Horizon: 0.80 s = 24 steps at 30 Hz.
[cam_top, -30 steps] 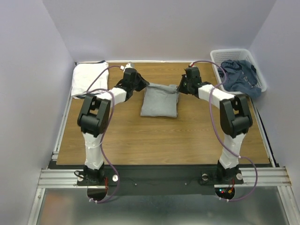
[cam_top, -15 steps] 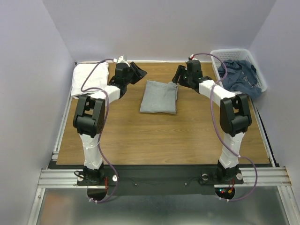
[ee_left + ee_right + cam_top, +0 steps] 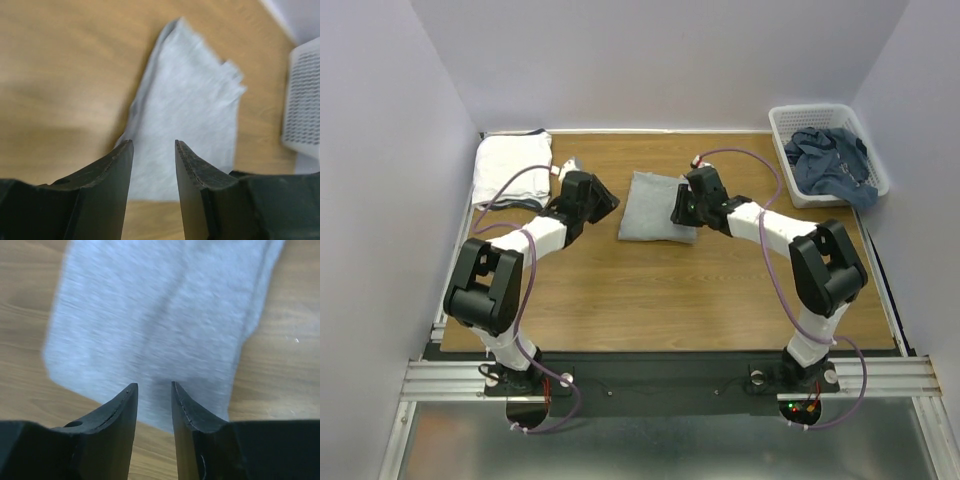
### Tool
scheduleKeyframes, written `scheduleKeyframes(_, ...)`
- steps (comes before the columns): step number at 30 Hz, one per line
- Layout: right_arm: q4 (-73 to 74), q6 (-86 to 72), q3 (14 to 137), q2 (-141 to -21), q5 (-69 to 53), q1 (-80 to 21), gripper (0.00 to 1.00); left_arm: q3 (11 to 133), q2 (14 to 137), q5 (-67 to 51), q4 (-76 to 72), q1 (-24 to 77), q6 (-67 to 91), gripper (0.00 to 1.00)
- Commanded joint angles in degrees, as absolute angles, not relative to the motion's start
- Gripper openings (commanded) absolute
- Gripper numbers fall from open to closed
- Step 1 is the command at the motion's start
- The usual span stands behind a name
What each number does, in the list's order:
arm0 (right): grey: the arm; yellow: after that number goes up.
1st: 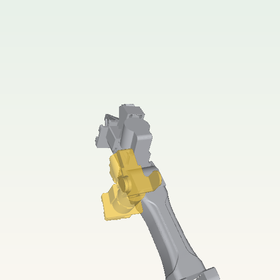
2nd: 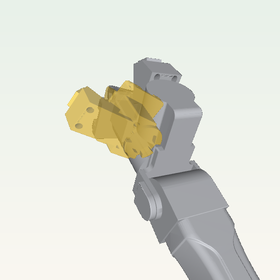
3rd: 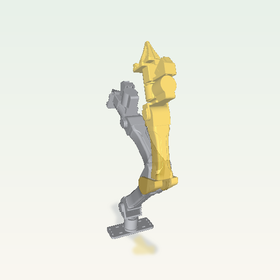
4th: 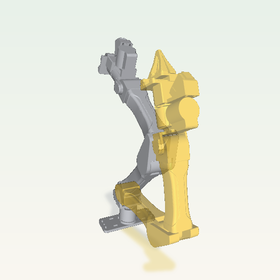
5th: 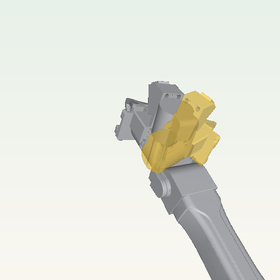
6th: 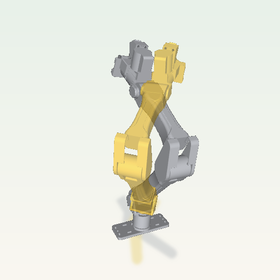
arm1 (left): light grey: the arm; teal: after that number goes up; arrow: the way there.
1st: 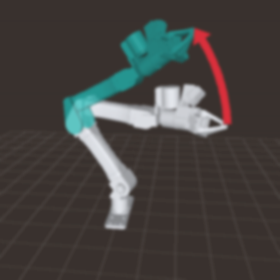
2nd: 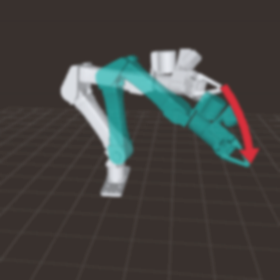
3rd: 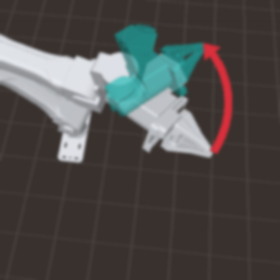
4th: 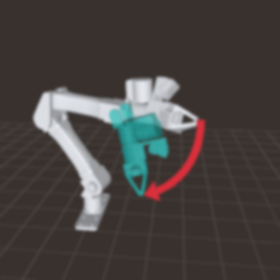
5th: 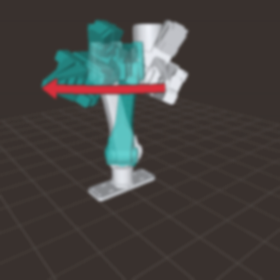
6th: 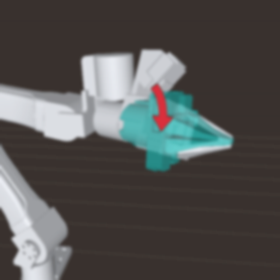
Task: Fold and stack the tank tops
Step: Fold the tank top
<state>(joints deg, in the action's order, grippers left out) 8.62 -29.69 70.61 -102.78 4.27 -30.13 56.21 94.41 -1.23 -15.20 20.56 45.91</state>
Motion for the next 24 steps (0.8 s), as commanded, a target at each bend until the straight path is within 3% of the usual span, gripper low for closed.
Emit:
scheduleKeyframes(1, 8.62, -31.20, 66.55, -104.85, 5.54, -29.09, 0.38, 51.78, 89.74, 0.35, -16.00, 21.00, 47.02, 0.52)
scheduleKeyframes(11, 8.09, -35.40, 59.51, -102.23, 3.96, -30.41, 0.36, 37.89, 82.89, -7.91, -21.35, 25.39, 54.82, 0.61)
scheduleKeyframes(18, 2.48, -45.96, 56.16, -98.97, 0.98, -39.79, 0.36, 29.72, 79.81, -8.96, -24.34, 29.18, 64.93, 0.66)
scheduleKeyframes(24, -2.46, -51.24, 59.93, -100.98, -2.11, -46.58, 0.36, 30.23, 80.42, -7.12, -25.58, 28.74, 63.99, 0.68)
